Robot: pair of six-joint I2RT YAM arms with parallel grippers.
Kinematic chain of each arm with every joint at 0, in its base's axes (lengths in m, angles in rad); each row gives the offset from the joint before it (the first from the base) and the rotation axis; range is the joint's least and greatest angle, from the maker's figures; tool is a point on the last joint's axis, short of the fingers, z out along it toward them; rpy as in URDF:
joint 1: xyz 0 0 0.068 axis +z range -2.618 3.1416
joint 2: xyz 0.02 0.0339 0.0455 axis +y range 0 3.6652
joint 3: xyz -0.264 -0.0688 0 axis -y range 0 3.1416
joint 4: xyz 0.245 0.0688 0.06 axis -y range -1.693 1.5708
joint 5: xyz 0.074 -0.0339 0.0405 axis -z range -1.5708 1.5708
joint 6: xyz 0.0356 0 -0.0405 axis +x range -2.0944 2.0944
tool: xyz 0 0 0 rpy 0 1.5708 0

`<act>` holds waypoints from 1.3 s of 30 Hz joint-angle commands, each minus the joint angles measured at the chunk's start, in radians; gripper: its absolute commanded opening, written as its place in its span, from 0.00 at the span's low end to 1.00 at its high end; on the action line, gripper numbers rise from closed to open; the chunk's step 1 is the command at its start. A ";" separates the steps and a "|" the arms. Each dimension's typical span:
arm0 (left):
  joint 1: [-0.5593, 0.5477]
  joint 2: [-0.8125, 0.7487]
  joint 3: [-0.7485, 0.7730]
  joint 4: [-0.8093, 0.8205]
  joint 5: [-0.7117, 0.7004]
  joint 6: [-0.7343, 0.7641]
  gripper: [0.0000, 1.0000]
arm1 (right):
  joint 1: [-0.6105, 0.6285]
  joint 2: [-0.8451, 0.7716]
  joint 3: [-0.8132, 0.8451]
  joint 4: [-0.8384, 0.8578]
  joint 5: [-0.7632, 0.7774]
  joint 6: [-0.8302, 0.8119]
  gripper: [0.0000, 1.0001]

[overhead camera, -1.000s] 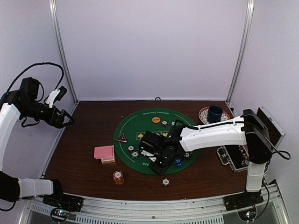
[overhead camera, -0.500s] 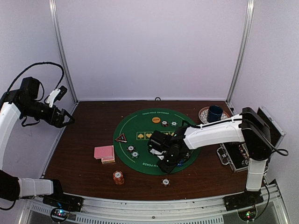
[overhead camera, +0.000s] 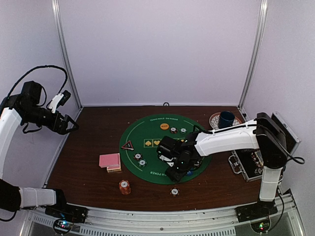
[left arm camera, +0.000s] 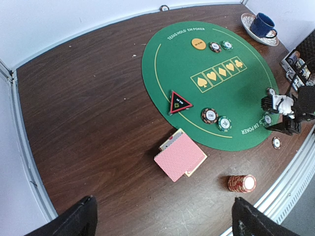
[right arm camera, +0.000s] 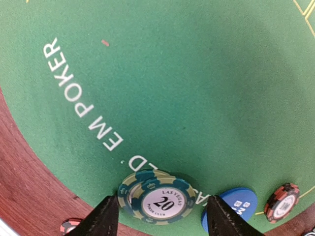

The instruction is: Distribute texas hold em gaming equipment

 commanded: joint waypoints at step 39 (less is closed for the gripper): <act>0.002 -0.028 0.014 0.005 0.030 0.008 0.97 | 0.226 0.476 0.889 -0.199 -0.228 -0.165 0.83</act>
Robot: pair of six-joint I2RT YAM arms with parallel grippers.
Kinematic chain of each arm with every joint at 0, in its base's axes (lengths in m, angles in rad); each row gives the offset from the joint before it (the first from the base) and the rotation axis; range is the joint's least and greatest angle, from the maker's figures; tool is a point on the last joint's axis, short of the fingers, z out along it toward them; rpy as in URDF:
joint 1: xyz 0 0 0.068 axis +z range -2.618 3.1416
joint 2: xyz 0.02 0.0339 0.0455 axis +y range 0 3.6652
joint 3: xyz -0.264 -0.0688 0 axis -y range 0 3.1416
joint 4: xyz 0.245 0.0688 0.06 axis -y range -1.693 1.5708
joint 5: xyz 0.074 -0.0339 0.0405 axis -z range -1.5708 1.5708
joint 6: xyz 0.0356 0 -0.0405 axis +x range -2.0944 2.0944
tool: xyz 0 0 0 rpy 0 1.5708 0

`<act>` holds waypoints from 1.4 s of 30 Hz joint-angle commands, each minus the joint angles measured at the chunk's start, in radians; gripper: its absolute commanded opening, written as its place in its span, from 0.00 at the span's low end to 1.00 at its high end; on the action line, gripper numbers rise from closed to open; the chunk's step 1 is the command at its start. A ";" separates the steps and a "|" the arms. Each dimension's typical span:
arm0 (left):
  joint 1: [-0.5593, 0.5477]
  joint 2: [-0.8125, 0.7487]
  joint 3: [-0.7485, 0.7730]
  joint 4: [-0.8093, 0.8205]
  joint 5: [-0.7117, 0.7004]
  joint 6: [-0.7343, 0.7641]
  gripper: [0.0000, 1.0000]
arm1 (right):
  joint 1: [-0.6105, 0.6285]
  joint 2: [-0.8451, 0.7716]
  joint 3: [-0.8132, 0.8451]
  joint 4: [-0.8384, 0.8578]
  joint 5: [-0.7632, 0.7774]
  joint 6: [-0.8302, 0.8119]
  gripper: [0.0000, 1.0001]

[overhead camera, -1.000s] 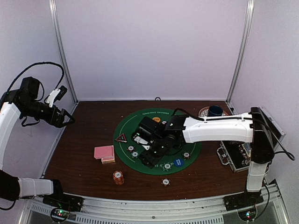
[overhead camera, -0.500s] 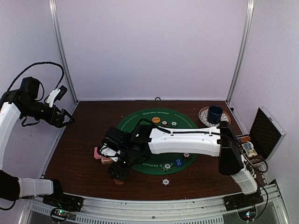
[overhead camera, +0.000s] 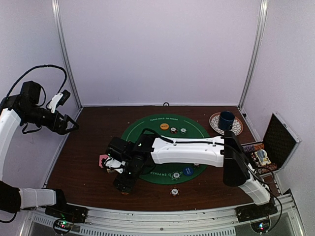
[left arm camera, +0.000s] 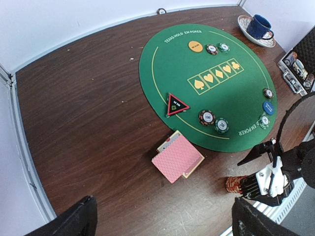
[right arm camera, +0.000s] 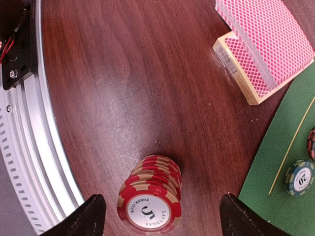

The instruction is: Distribute texas hold em gaming equipment

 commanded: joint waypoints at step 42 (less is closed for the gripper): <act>0.002 -0.020 0.000 0.004 0.011 0.011 0.98 | 0.000 0.021 0.048 -0.011 -0.043 -0.009 0.59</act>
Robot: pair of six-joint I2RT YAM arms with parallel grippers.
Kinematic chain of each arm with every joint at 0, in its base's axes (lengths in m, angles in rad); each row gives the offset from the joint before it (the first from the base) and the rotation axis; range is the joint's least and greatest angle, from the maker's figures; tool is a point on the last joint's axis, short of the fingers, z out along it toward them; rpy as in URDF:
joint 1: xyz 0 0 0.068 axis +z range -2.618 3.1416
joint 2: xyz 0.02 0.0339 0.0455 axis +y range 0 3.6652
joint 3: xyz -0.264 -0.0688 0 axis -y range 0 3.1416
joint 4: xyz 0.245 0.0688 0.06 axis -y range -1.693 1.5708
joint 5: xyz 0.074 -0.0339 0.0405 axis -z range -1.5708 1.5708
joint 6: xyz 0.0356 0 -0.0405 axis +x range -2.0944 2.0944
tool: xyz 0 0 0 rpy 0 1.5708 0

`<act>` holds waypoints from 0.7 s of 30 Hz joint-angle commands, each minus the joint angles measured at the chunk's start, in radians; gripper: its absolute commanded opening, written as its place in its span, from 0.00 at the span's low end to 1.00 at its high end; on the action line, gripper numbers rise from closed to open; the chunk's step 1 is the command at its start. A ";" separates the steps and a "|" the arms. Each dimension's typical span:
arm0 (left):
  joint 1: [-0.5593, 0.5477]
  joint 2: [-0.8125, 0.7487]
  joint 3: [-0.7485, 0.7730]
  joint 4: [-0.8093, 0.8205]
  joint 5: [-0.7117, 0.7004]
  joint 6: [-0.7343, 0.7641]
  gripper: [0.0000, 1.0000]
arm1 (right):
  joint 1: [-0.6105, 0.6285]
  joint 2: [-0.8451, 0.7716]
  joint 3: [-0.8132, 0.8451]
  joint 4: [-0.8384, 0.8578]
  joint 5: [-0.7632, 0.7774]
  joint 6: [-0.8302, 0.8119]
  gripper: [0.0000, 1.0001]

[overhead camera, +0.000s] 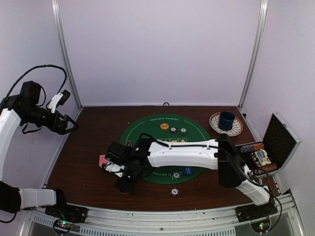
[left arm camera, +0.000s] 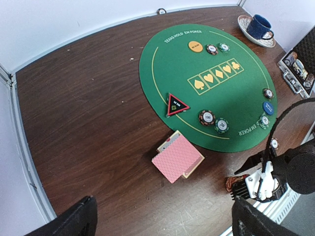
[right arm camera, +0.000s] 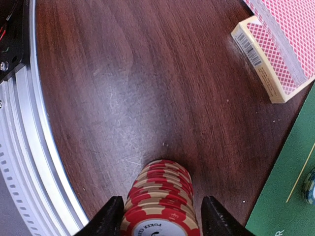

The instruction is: Distribute texas hold em gaming equipment

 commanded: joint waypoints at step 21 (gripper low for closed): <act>0.002 -0.020 -0.001 0.004 0.017 0.008 0.98 | 0.001 -0.061 0.026 -0.014 -0.001 -0.004 0.59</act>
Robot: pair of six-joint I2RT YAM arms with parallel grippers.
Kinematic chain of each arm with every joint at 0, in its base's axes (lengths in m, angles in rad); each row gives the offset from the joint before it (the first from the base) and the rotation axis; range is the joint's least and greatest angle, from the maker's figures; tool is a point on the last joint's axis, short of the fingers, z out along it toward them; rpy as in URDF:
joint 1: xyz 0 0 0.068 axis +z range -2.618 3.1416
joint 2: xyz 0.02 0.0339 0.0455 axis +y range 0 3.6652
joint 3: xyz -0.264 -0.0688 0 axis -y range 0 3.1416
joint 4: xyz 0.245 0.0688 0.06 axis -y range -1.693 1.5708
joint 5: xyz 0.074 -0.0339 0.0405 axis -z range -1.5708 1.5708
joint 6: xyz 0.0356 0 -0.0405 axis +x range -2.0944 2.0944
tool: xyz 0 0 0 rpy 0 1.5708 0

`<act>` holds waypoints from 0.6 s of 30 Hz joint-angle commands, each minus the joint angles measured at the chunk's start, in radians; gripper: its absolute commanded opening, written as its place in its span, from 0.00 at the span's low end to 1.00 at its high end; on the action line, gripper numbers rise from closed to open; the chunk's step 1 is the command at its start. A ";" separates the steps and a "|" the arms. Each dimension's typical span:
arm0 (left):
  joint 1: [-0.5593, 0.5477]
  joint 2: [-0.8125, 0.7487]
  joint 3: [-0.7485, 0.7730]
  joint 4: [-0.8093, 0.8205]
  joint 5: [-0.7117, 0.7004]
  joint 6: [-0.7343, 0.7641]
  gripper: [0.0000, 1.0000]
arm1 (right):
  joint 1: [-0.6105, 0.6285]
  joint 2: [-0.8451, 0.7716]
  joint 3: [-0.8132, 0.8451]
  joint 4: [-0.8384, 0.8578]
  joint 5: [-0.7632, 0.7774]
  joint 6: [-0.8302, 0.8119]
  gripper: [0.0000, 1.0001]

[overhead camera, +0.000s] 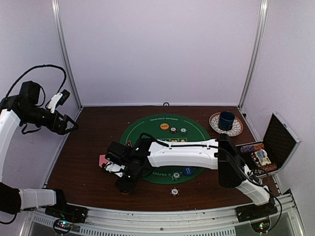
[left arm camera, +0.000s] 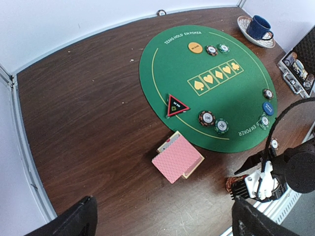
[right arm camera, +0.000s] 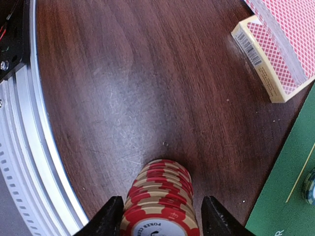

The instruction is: Distribute texas hold em gaming equipment

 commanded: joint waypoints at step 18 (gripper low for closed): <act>0.001 -0.011 0.000 0.005 0.015 0.007 0.98 | 0.000 -0.083 0.031 -0.023 0.019 -0.008 0.37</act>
